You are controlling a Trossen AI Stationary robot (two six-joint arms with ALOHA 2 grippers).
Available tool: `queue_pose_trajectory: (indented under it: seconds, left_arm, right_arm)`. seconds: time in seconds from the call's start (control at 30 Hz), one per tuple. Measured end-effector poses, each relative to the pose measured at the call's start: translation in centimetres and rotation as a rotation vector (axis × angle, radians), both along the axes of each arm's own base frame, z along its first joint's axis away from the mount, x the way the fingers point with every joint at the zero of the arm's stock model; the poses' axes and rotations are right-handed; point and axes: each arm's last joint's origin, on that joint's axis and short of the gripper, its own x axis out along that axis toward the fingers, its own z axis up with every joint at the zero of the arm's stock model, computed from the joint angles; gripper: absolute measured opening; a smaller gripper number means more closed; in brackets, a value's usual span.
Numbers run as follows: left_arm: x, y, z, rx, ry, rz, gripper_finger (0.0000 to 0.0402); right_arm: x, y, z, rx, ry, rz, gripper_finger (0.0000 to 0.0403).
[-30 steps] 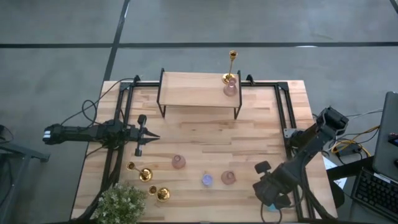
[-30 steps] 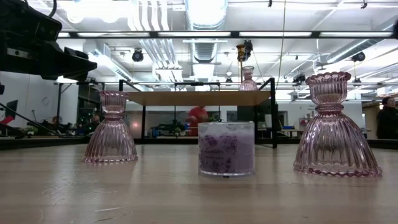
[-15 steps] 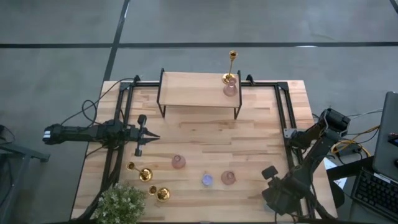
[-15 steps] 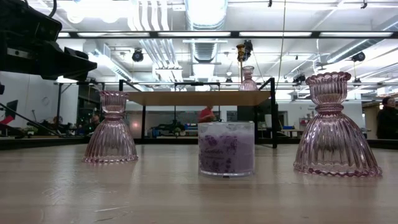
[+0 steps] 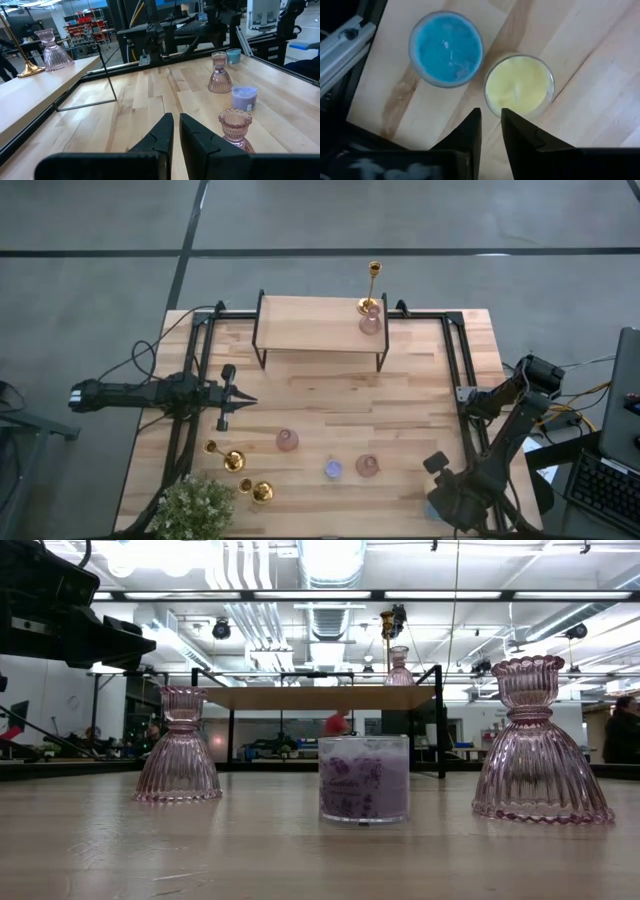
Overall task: Pick & Place candle stick holders
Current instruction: Put the yellow scented candle on the shelf
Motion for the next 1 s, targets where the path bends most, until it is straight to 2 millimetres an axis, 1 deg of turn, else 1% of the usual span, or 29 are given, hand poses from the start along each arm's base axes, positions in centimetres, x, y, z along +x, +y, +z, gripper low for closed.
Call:
queue_pose_trajectory:
  seconds: [0.1, 0.27, 0.33, 0.67, 1.0]
  left_arm:
    - [0.0, 0.0, 0.0, 0.000, 0.000, 0.000, 0.0035]
    - [0.0, 0.0, 0.0, 0.000, 0.000, 0.001, 0.0035]
    - [0.0, 0.0, 0.0, 0.000, 0.000, 0.000, 0.0035]
    - [0.0, 0.0, 0.0, 0.000, 0.000, 0.000, 0.0035]
    - [0.0, 0.0, 0.0, 0.000, 0.000, 0.000, 0.0035]
  right_arm:
    - [-0.3, 0.0, -0.2, -0.006, -0.001, 0.042, 0.0063]
    - [-0.7, 0.4, -0.5, 0.011, -0.028, 0.203, 0.0069]
    - [-0.6, 0.5, -0.5, 0.024, -0.042, 0.241, 0.0070]
    - [-0.5, 0.5, -0.6, 0.015, -0.071, 0.250, 0.0053]
    - [-0.5, 0.3, -1.4, 0.001, -0.101, 0.246, 0.0052]
